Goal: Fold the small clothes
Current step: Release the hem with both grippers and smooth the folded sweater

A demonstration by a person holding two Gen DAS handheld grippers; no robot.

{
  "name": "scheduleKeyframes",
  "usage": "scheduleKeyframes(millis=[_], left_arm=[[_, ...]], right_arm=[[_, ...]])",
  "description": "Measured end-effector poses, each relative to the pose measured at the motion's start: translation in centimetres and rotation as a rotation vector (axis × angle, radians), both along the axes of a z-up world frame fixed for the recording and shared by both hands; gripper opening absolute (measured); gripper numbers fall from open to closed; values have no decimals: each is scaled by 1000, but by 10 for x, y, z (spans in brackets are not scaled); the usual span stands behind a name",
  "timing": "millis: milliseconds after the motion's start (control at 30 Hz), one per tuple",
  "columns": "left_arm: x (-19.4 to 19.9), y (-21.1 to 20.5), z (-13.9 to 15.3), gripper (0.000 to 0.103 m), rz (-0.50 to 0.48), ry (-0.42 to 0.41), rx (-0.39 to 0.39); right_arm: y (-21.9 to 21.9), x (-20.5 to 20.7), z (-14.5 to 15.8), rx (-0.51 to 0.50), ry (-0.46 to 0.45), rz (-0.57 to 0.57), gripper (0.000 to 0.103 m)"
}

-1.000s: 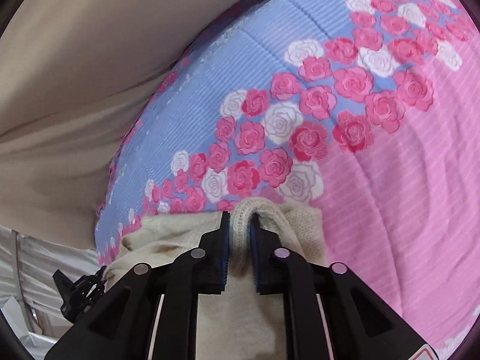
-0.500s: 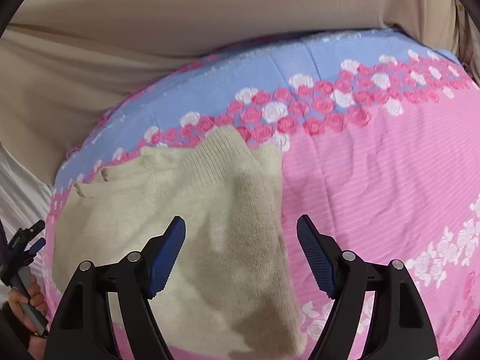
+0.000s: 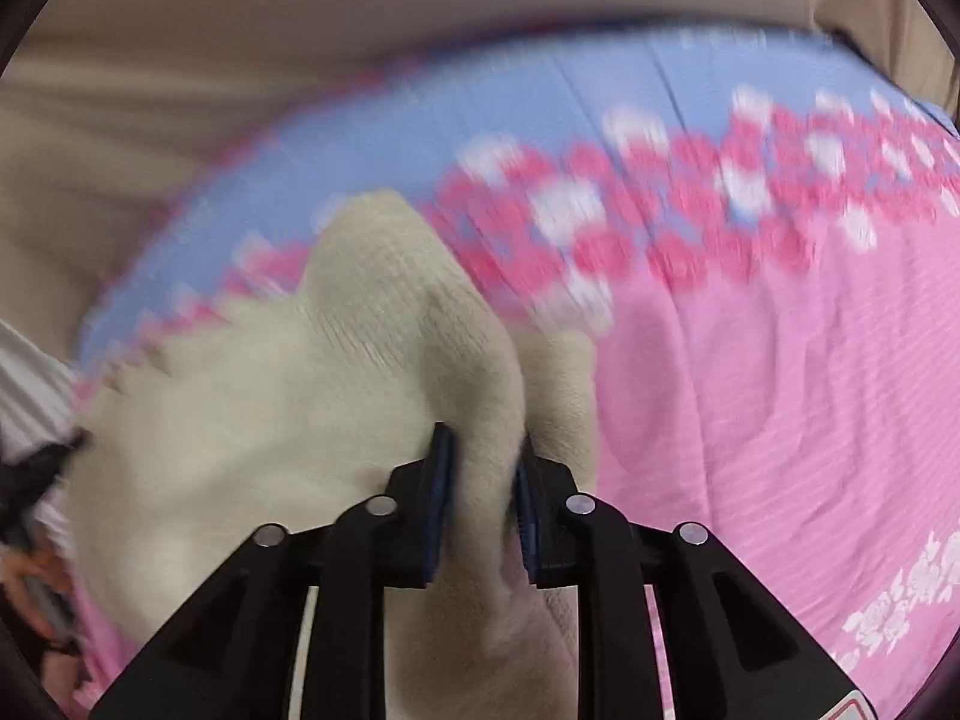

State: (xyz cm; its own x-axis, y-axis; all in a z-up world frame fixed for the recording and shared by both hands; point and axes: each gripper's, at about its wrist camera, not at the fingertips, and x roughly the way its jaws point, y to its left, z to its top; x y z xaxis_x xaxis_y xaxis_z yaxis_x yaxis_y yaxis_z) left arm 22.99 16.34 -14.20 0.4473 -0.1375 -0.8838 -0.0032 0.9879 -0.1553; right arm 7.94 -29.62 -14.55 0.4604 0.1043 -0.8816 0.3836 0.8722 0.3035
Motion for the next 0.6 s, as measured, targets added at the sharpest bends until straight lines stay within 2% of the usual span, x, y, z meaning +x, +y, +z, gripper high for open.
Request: scheduleKeyframes(millis=[67, 100, 133, 167, 233, 300, 367, 400, 433, 500, 533, 600], left_arm=[[-8, 4, 11, 23, 23, -35, -37], [-13, 8, 18, 42, 36, -52, -50], [-17, 11, 23, 50, 55, -65, -46], [-27, 14, 33, 50, 66, -93, -66], [-43, 10, 49, 50, 25, -129, -142], [-60, -7, 52, 51, -50, -121, -188], [-76, -33, 40, 53, -128, -84, -172], [-81, -41, 32, 60, -140, -69, -149], [-83, -47, 22, 62, -135, -50, -123], [-81, -47, -7, 62, -88, 19, -106], [-80, -42, -18, 61, -51, 38, -108], [-79, -36, -17, 62, -44, -3, -112]], right_arm=[[1, -14, 26, -53, -56, -53, 29], [3, -24, 40, -66, -98, -77, 41], [8, -35, 55, -60, -151, -75, 41], [14, -38, 61, -42, -172, -48, 41], [47, -35, 66, -4, -169, 79, 28], [85, -27, 62, 40, -157, 210, 16], [146, -15, 50, 76, -140, 366, 14], [168, -12, 44, 82, -135, 418, 12], [193, -8, 36, 69, -126, 478, 11], [205, -4, 20, 17, -103, 503, 8], [195, -1, 15, -17, -98, 466, 5], [143, 2, 8, -34, -83, 290, 5]])
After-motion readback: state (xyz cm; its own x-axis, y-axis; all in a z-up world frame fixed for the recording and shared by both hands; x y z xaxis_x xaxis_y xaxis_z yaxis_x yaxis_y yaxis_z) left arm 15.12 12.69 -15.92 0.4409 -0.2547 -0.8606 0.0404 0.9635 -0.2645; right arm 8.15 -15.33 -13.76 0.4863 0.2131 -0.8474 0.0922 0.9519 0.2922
